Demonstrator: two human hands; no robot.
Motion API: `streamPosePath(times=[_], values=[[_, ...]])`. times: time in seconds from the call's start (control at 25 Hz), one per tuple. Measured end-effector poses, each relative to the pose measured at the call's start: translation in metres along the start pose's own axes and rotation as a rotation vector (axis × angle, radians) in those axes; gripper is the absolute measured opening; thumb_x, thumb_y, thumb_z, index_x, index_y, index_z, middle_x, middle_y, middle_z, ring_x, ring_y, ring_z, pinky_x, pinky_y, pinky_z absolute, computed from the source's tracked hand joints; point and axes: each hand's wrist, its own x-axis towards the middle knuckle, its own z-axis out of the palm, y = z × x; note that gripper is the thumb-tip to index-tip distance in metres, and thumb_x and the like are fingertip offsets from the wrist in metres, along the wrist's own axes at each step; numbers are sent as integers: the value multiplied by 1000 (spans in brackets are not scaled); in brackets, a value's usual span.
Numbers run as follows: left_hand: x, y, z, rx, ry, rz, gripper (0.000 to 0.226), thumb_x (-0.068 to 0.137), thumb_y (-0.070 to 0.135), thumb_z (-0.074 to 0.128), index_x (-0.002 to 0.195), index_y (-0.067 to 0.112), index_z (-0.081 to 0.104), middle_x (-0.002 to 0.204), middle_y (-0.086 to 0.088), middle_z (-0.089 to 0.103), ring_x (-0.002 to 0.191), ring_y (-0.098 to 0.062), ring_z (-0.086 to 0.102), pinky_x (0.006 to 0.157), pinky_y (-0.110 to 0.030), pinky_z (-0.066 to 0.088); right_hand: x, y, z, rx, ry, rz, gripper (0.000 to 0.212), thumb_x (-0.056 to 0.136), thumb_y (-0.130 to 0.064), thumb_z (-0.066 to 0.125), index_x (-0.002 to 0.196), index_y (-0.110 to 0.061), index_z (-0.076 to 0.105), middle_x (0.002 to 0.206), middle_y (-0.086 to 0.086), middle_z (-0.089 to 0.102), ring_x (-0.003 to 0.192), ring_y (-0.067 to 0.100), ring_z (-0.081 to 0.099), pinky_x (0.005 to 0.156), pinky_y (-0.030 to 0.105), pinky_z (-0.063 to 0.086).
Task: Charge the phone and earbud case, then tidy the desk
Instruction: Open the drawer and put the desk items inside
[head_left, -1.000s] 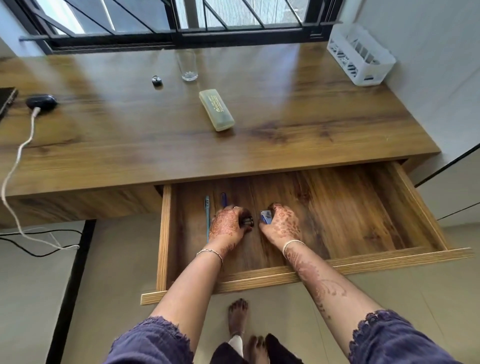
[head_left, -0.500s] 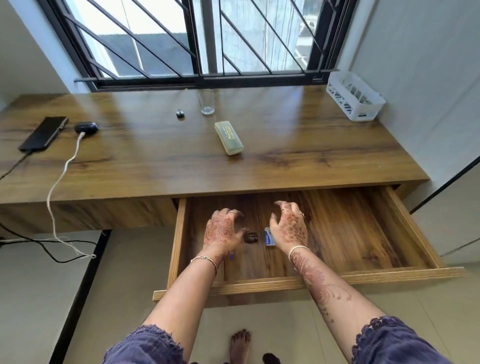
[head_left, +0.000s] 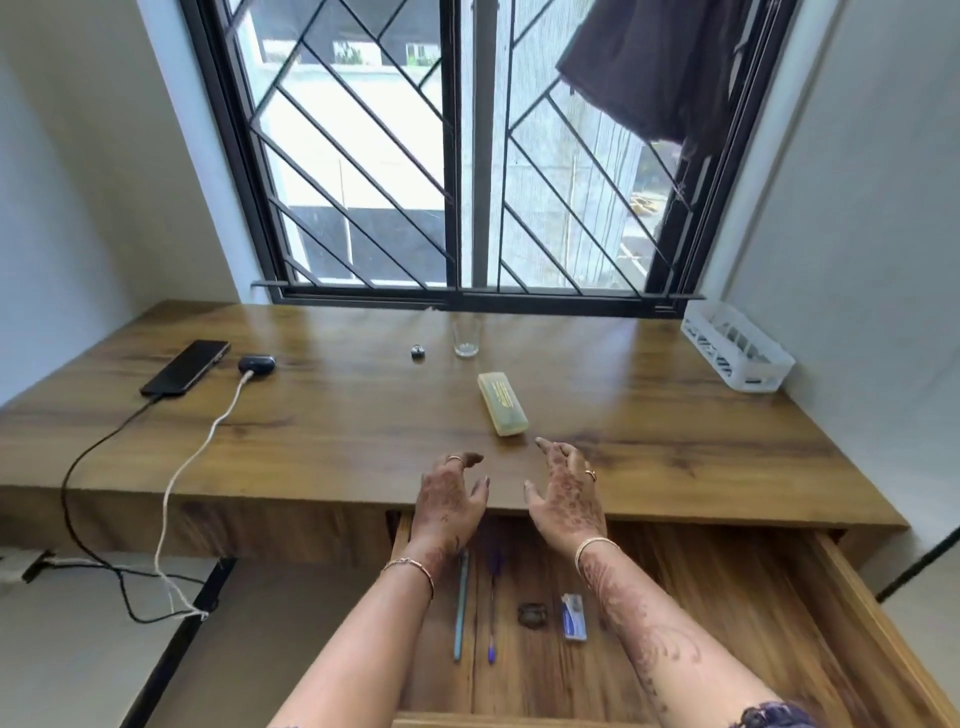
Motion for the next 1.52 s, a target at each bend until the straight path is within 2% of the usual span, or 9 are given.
streamPosePath(times=[0.28,0.44,0.52,0.6,0.68,0.88,1.08,1.28,1.52], values=[[83,-26,-8,-123,6,-93,29,88,22,61,117,22,61,119,1,63,102,-12,61,92,-21,44,83,-15,41,6,-47,172,85,83,-48,61,148,-14,18,151,8,27,140,27,25,116,34,16],[136,-51,-7,-160,14,-157,29,88,20,61,117,20,61,120,1,63,100,-12,60,89,-20,45,121,-17,72,-36,10,234,100,73,-61,65,148,-14,19,149,8,32,138,27,30,115,36,21],[170,-59,-8,-188,48,-225,29,87,17,61,116,16,62,118,-4,65,102,-18,62,91,-23,45,132,-18,87,-95,119,192,97,69,-59,69,144,-11,31,139,11,46,130,30,42,110,38,30],[207,-66,-6,-208,65,-320,31,86,16,61,117,11,62,118,-9,66,108,-24,62,96,-28,44,146,-16,102,-142,240,132,85,62,-51,77,130,-7,50,114,14,63,107,34,58,93,41,45],[240,-70,-6,-200,61,-368,35,86,18,61,120,10,61,122,-11,64,114,-27,59,101,-32,43,159,-16,108,-133,296,109,73,62,-43,78,122,-6,57,101,13,67,93,35,62,83,41,50],[308,-86,-6,8,67,-359,44,84,23,62,126,11,56,129,-15,55,125,-31,47,107,-33,33,177,-17,113,-83,300,111,67,69,-39,75,127,-11,55,108,10,67,98,32,60,90,38,47],[338,-95,-1,273,160,-352,63,78,50,68,129,15,52,131,-10,49,127,-32,39,100,-42,38,180,-14,113,14,281,120,71,73,-42,73,135,-17,49,120,3,61,111,24,52,101,35,39],[356,-95,12,321,72,-372,48,87,38,62,130,22,51,136,-8,45,130,-30,35,102,-43,36,182,-11,113,25,301,94,72,72,-39,75,135,-14,50,116,4,63,108,24,52,100,33,39],[353,-102,16,243,114,-352,32,90,31,59,122,24,61,131,-9,51,127,-31,40,101,-40,38,183,-10,114,35,266,108,73,73,-42,73,136,-15,48,121,4,61,112,24,51,104,35,38]])
